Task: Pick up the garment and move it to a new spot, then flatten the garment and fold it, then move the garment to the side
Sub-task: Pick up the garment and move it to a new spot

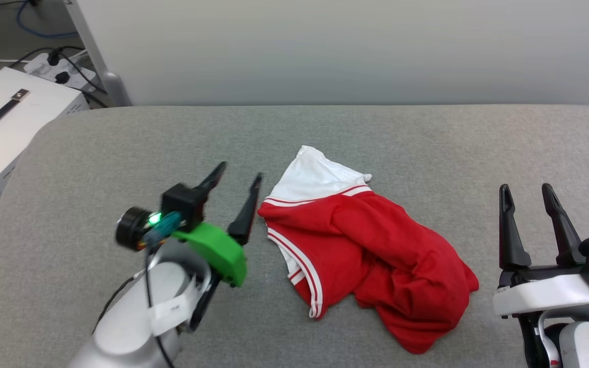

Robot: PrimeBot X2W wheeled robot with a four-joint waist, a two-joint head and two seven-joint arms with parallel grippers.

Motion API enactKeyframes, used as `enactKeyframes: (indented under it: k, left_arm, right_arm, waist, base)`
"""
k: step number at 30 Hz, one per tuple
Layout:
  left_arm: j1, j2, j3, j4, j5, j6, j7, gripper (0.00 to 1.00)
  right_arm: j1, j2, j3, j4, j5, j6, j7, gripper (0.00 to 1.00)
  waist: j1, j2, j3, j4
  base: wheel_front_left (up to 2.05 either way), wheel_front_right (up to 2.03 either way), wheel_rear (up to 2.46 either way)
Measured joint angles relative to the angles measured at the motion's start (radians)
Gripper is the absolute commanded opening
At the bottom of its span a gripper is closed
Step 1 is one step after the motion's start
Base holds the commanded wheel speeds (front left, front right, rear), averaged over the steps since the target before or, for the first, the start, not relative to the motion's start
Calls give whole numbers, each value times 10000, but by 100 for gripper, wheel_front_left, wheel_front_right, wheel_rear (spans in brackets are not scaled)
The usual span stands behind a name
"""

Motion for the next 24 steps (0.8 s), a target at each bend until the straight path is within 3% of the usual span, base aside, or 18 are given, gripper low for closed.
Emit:
enactKeyframes:
  k: [5,10,24]
  left_arm:
    - [1788,311,1824,-1618,330,568,0,100]
    - [3303,215,2999,-2305,853,566,0,100]
    - [4683,-1313,4721,-2652,2533,-543,0,100]
  right_arm:
    - [82,0,-46,-31,-25,0,0,100]
    - [191,-2,-29,-52,-107,0,0,100]
    - [212,-2,178,-50,-144,0,0,100]
  waist:
    - [0,0,-142,270]
    - [0,0,-103,440]
    - [0,0,58,474]
  base:
    - [0,0,0]
    - [0,0,0]
    - [0,0,0]
